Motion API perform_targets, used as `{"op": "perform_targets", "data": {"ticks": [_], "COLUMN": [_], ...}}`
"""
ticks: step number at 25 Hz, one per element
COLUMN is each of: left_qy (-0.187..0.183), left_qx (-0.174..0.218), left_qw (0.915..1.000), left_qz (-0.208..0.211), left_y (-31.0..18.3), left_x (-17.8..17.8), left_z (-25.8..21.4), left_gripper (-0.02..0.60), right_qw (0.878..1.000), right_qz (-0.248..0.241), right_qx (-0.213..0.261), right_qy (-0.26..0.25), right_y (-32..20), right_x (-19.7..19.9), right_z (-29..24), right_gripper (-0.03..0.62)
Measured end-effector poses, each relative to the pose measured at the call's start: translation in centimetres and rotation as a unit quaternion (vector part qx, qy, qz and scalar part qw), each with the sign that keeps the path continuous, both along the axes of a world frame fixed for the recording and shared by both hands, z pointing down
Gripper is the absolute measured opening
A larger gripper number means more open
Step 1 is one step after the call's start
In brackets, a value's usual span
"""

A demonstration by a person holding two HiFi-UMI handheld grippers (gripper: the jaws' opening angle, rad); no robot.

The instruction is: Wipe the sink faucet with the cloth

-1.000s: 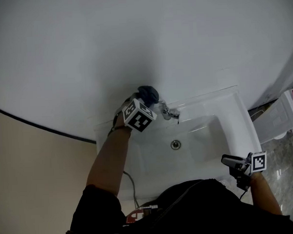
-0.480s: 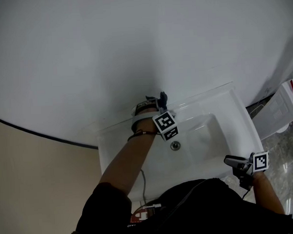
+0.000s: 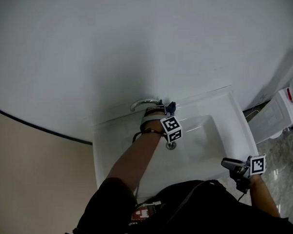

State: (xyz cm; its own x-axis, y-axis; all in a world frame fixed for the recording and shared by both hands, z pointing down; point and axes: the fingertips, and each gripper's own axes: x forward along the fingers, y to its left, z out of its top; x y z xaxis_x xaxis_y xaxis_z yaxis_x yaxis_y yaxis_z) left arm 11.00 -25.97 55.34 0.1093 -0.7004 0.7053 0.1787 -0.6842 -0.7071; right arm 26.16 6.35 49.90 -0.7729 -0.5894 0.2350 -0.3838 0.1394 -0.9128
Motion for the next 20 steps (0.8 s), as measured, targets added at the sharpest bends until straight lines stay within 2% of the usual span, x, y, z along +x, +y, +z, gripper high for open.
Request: {"op": "perform_targets", "data": {"ticks": [2, 3, 4, 5, 7, 8, 9, 10, 12, 13, 14, 15, 20], "left_qy": [0.039, 0.071, 0.119, 0.179, 0.294, 0.332, 0.358, 0.377, 0.404, 0.410, 0.408, 0.400, 0.328], "left_qx": [-0.047, -0.069, -0.095, -0.128, -0.183, -0.194, -0.195, -0.195, -0.204, -0.211, -0.217, -0.219, -0.206], "left_qw": [0.9975, 0.9936, 0.9851, 0.9686, 0.9168, 0.8927, 0.8751, 0.8623, 0.8420, 0.8366, 0.8367, 0.8415, 0.8820], "left_qz": [-0.034, -0.054, -0.080, -0.116, -0.199, -0.235, -0.261, -0.276, -0.294, -0.296, -0.294, -0.290, -0.268], "left_y": [0.5, 0.6, 0.8, 1.1, 1.6, 1.4, 1.0, 0.3, -0.8, -1.2, -1.6, -2.0, -3.1], "left_x": [-1.6, -2.7, -3.9, -5.3, -8.7, -10.5, -11.9, -12.6, -12.2, -11.2, -10.2, -9.1, -5.6], "left_z": [2.5, 3.3, 3.7, 3.9, 3.9, 4.1, 4.3, 4.4, 4.4, 4.4, 4.5, 4.7, 6.1], "left_gripper": [0.107, 0.107, 0.107, 0.107, 0.107, 0.107, 0.107, 0.107, 0.107, 0.107, 0.107, 0.107, 0.107], "right_qw": [1.000, 1.000, 1.000, 1.000, 1.000, 1.000, 1.000, 0.999, 0.999, 0.999, 0.999, 0.999, 0.997], "right_qz": [0.002, 0.006, 0.011, 0.015, 0.020, 0.020, 0.019, 0.016, 0.008, 0.003, -0.002, -0.007, -0.009], "right_qx": [0.001, -0.001, -0.003, -0.006, -0.011, -0.015, -0.020, -0.026, -0.038, -0.042, -0.046, -0.050, -0.067], "right_qy": [0.007, 0.012, 0.016, 0.019, 0.018, 0.017, 0.015, 0.014, 0.012, 0.012, 0.013, 0.014, 0.030], "right_y": [0.1, 0.1, 0.1, 0.1, 0.2, 0.3, 0.3, 0.2, 0.1, 0.1, 0.0, 0.0, 0.2], "right_x": [0.0, 0.2, 0.4, 0.6, 0.9, 0.9, 0.9, 0.8, 0.5, 0.2, -0.1, -0.3, -0.3], "right_z": [0.0, 0.2, 0.4, 0.5, 0.8, 1.0, 1.1, 1.3, 1.5, 1.5, 1.4, 1.4, 2.0], "right_gripper": [0.233, 0.233, 0.233, 0.233, 0.233, 0.233, 0.233, 0.233, 0.233, 0.233, 0.233, 0.233, 0.233]}}
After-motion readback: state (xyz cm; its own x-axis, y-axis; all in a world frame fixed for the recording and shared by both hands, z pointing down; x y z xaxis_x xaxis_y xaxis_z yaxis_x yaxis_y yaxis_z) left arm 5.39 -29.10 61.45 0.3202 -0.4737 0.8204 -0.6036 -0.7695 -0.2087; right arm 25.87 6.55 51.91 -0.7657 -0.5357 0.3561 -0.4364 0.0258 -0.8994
